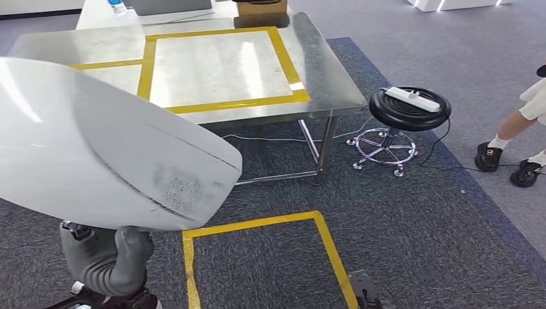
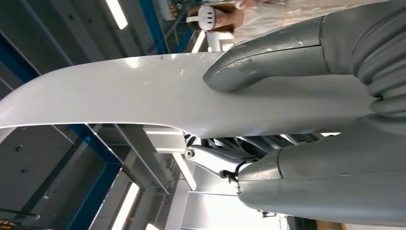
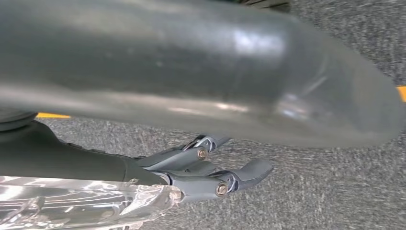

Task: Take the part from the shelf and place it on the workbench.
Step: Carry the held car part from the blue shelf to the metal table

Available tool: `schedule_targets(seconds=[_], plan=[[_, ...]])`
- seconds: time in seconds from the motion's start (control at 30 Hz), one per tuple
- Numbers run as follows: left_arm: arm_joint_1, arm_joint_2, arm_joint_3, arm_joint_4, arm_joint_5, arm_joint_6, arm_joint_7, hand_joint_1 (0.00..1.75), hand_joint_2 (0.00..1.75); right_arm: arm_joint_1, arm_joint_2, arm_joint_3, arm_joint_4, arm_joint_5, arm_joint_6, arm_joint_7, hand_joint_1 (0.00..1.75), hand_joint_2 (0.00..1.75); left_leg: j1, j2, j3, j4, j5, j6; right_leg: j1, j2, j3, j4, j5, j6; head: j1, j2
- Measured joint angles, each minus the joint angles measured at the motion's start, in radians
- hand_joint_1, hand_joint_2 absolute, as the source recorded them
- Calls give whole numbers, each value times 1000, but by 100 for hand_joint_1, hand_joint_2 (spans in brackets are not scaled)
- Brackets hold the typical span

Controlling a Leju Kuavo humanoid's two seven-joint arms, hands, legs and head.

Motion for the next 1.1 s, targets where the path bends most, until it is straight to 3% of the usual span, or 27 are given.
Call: schedule_targets(seconds=[0.07, 0.1, 0.27, 0.3, 0.37, 0.4, 0.43, 0.47, 0.5, 0.57, 0.63, 0.73, 0.8, 0.9, 0.93, 0.97, 1.0, 1.07, 1.1], plan=[[0, 0, 0, 0, -1, 2, 0, 175, 175, -1, 0, 0, 0, 0, 0, 0, 0, 0, -2, 0, 37, -126, 96, 9, 3, 3, 23, 1, -23, 7, -1, 0], [0, 0, 0, 0, -1, 3, 0, 175, 175, -2, 0, 0, 0, 0, 0, 0, 0, 0, -3, 0, 52, -171, 118, 14, 5, 4, 29, 2, -34, 13, -1, 0], [0, -2, 1, 0, 0, 7, 0, 175, 175, -4, 0, 0, 0, 2, 0, 0, 0, 0, -1, -2, 73, -208, 104, 38, 6, 0, 37, 5, -65, 40, 3, 0], [0, -3, 1, 0, 0, 6, 0, 175, 175, -5, 0, 0, 0, 3, 0, 0, 0, 0, 2, -1, 78, -210, 100, 42, 5, -2, 22, 40, -85, 46, 5, 0], [-1, -4, 1, 0, 0, 3, 0, 175, 175, -5, 0, 0, 0, 5, 1, 0, 0, 0, 2, -1, 85, -211, 92, 48, 5, -5, -50, 171, -140, 53, 7, 0], [0, -4, 1, 0, 0, 2, 0, 175, 175, -4, 0, 0, 0, 5, 1, 0, 0, 0, 2, -1, 88, -211, 89, 49, 4, -5, -92, 236, -158, 56, 7, 0], [0, -4, 1, 0, 0, 1, 0, 175, 175, -3, 0, 0, 0, 6, 1, 0, 0, 0, 2, -2, 92, -211, 85, 50, 4, -6, -124, 275, -158, 56, 7, 0], [0, -4, 1, 0, 0, 1, 0, 175, 175, -3, 0, 0, 0, 6, 1, 0, 0, 0, 2, -3, 98, -211, 81, 49, 4, -6, -137, 274, -135, 57, 7, 0], [0, -4, 1, 0, 0, 1, 0, 175, 175, -3, 0, 0, 0, 6, 2, 0, 0, 0, 3, -4, 105, -210, 76, 47, 3, -6, -130, 234, -95, 56, 7, 0], [0, -4, 1, 0, 0, 1, 0, 175, 175, -4, 0, 0, 0, 6, 2, 0, 0, 0, 1, -5, 119, -209, 66, 40, 2, -6, -85, 100, -7, 54, 7, 0], [0, -5, 1, 0, 0, 1, 0, 175, 175, -5, 0, 0, 0, 6, 2, 1, 0, 0, -3, -6, 124, -207, 60, 30, 2, -3, -55, 21, 29, 47, 6, 0], [0, -5, 1, 0, -1, 0, 0, 175, 175, -4, 0, 0, 0, 6, 3, 2, 0, 0, -3, -7, 124, -211, 61, 18, 3, -1, -53, 12, 31, 28, 5, 0], [-1, -5, 1, -1, -1, 0, 0, 175, 175, -5, 0, 0, 0, 6, 3, 2, 0, 0, -3, -5, 107, -174, 33, 7, 0, -2, -51, 7, 34, 15, 2, 0], [-1, -3, 1, -1, -1, 0, 0, 175, 175, -5, 0, 0, 0, 6, 3, 1, 0, 0, -1, -3, 20, 9, -56, -3, -2, -5, -50, 6, 33, 5, -1, 0], [0, -1, 1, -1, -1, 0, 0, 175, 175, -5, 0, 0, 0, 6, 3, 1, 0, 0, -1, -3, -3, 54, -67, -4, -2, -6, -50, 6, 33, 5, -1, 0], [0, 0, 1, -1, -1, 0, 0, 175, 175, -5, 0, 0, 0, 6, 3, 1, 0, 0, -1, -3, -10, 65, -59, -3, -2, -6, -49, 6, 33, 4, -1, 0], [1, 0, 1, -1, -1, 0, 0, 175, 175, -5, 0, 0, 0, 6, 3, 1, 0, 0, -1, -3, 2, 37, -33, -2, -2, -6, -48, 6, 32, 5, -1, 0], [0, 0, 1, -1, -1, 0, 0, 175, 175, -5, 0, 0, 0, 6, 3, 1, 0, 0, -1, -1, 64, -87, 34, 2, -1, -4, -44, 6, 29, 9, -1, 0], [0, 0, 1, -1, -1, 0, 0, 175, 175, -5, 0, 0, 0, 6, 3, 1, 0, 0, -1, -1, 95, -147, 53, 6, 1, -3, -44, 8, 26, 13, -1, 0]])
